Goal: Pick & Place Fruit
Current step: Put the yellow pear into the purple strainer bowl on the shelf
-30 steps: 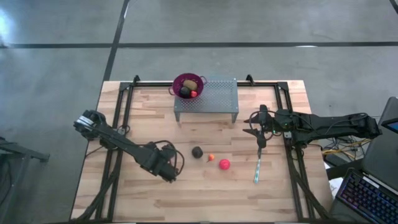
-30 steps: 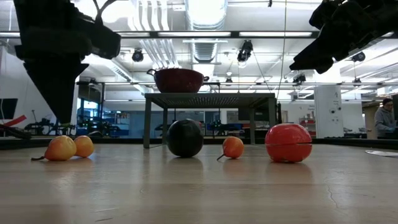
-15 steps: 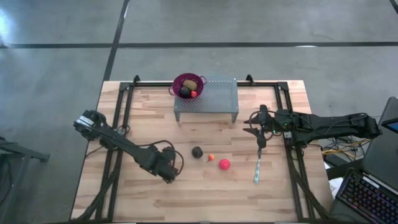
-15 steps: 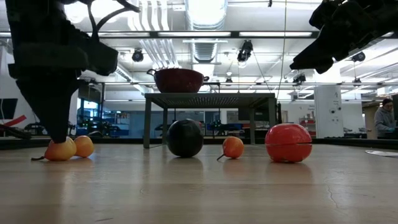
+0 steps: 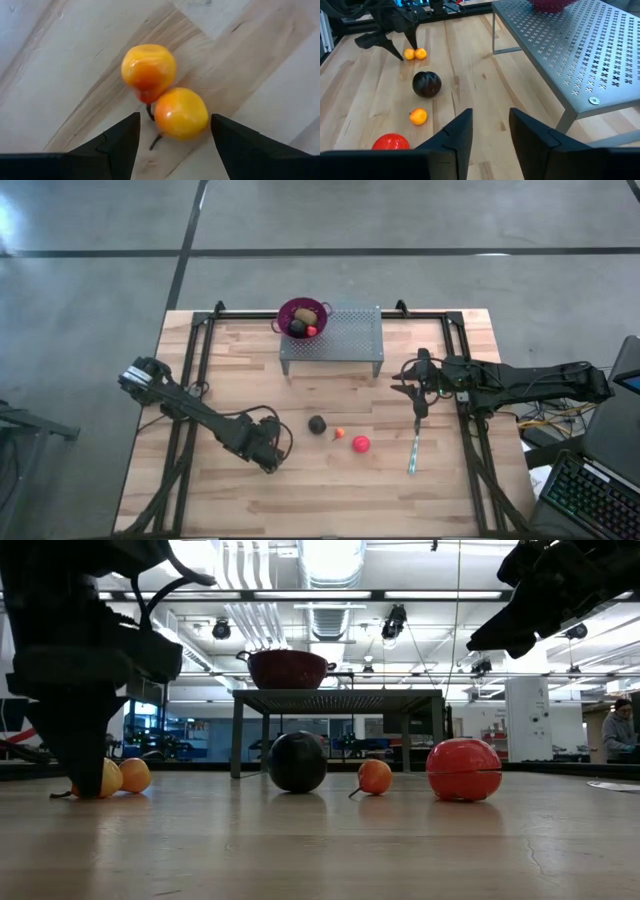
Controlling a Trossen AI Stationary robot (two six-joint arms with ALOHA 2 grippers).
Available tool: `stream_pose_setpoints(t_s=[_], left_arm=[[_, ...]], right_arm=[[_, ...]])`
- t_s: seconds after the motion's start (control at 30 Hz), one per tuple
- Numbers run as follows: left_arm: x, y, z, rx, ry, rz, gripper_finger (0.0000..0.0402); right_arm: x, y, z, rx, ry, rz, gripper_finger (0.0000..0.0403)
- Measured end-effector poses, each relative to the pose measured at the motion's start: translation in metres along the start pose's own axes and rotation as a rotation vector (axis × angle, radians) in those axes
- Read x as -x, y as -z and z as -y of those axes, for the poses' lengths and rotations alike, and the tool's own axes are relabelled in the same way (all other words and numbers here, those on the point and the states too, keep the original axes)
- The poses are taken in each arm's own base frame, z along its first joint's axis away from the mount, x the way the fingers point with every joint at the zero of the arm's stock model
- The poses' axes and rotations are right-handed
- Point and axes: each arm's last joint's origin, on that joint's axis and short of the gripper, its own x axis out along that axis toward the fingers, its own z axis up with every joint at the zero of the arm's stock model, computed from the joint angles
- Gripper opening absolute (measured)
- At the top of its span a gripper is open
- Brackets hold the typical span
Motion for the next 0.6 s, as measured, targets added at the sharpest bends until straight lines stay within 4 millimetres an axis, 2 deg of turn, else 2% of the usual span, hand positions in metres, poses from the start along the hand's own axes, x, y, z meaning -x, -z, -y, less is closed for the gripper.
stream_pose_setpoints(t_s=[0.6], left_arm=[[-0.0043, -0.0003, 0.0000, 0.010, 0.019, 0.039, 0.0219]], right_arm=[[0.0000, 0.0000, -0.0001, 0.000, 0.000, 0.000, 0.0068]])
